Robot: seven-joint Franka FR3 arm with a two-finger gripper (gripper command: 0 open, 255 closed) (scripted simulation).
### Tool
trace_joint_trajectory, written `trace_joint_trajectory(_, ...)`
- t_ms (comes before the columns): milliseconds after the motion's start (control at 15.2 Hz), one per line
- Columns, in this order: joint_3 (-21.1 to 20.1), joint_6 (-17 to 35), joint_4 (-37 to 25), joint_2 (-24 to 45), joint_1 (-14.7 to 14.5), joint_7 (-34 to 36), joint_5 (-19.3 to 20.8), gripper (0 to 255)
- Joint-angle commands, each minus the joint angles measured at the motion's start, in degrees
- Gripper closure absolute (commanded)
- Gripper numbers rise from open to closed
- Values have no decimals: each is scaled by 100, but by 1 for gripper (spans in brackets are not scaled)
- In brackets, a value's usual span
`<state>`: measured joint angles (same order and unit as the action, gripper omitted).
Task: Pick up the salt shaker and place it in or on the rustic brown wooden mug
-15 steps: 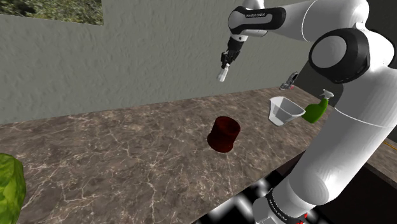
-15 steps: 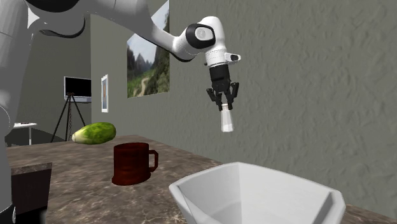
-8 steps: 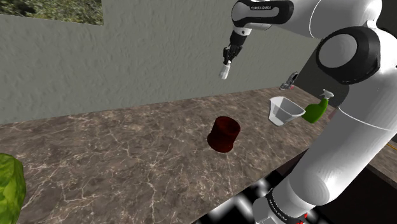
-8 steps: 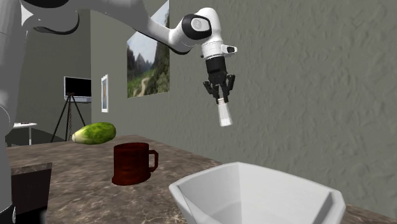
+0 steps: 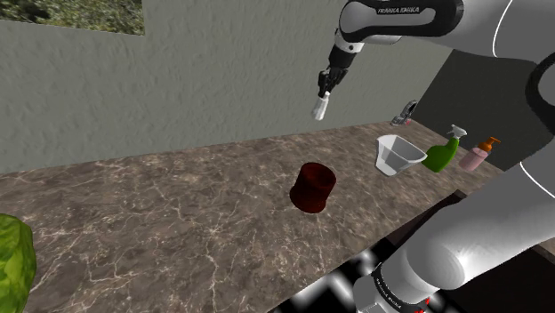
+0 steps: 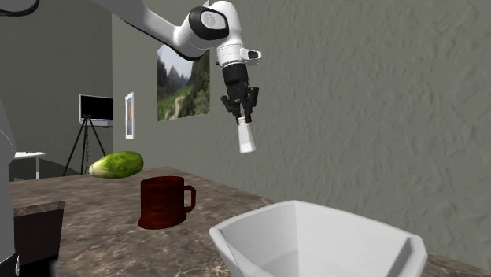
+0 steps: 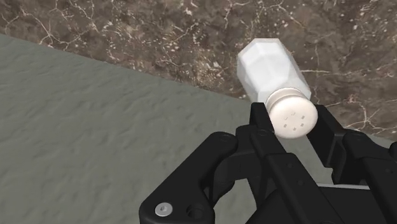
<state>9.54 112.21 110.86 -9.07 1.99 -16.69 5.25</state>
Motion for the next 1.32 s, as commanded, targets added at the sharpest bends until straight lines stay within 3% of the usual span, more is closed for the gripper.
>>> trace_joint_trajectory(0,-115,-58,381,-431,-57,200,85,255)
trace_joint_trajectory(528,-611,-464,1639,-2035,-206,848,166,255)
trace_joint_trajectory(990,-1151,-1135,2404,-3411,-409,1418,-50,255)
trace_joint_trajectory(1254,-1150,-850,2753,-3473,-412,1443,-46,255)
